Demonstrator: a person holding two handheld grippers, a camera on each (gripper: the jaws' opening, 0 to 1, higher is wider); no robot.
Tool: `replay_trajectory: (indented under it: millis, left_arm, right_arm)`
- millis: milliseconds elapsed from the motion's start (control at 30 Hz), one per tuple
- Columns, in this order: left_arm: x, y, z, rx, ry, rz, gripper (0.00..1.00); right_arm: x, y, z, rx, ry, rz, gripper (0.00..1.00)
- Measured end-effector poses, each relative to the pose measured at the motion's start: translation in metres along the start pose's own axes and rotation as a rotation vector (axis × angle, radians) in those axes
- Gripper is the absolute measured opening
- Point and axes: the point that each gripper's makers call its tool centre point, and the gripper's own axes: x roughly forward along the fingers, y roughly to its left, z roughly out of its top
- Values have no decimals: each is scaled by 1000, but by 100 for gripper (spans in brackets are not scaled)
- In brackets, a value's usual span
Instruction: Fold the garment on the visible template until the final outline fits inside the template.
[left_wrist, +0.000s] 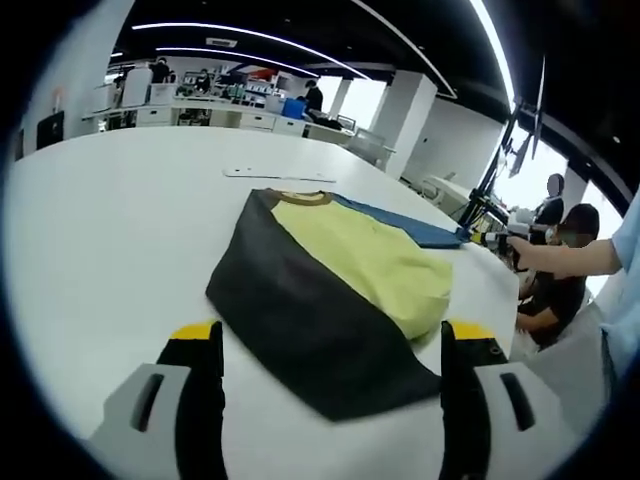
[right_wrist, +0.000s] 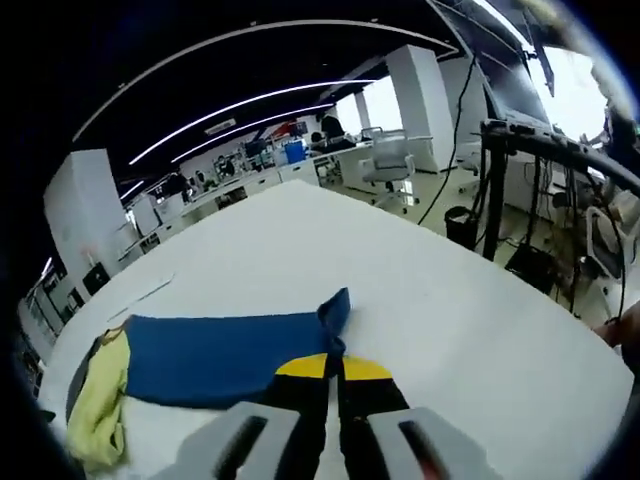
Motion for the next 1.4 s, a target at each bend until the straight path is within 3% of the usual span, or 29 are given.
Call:
replay_trajectory:
  millis: [200, 467, 700, 967, 1233, 1400]
  left_arm:
    - [1, -1, -2, -7, 0, -3, 87]
    - [-1, 0, -3, -11, -3, -3, 87]
    - [-1, 0, -2, -13, -9, -3, 87]
    - [-2, 0, -1, -14, -13, -6, 87]
    - [-4, 1, 1, -18, -22, -5, 88]
    - [-5, 2, 2, -19, -26, -3, 88]
  right_arm:
    - [-1, -1, -15, 7, 5, -32, 0]
    - [1, -5, -12, -35, -2, -19, 2]
    - [4, -1, -7, -99, -27, 33, 43]
    - [7, 5, -14, -182, 13, 93, 80]
    - [6, 12, -8, -210, -8, 154, 99]
    - [3, 13, -10, -237, 21, 175, 100]
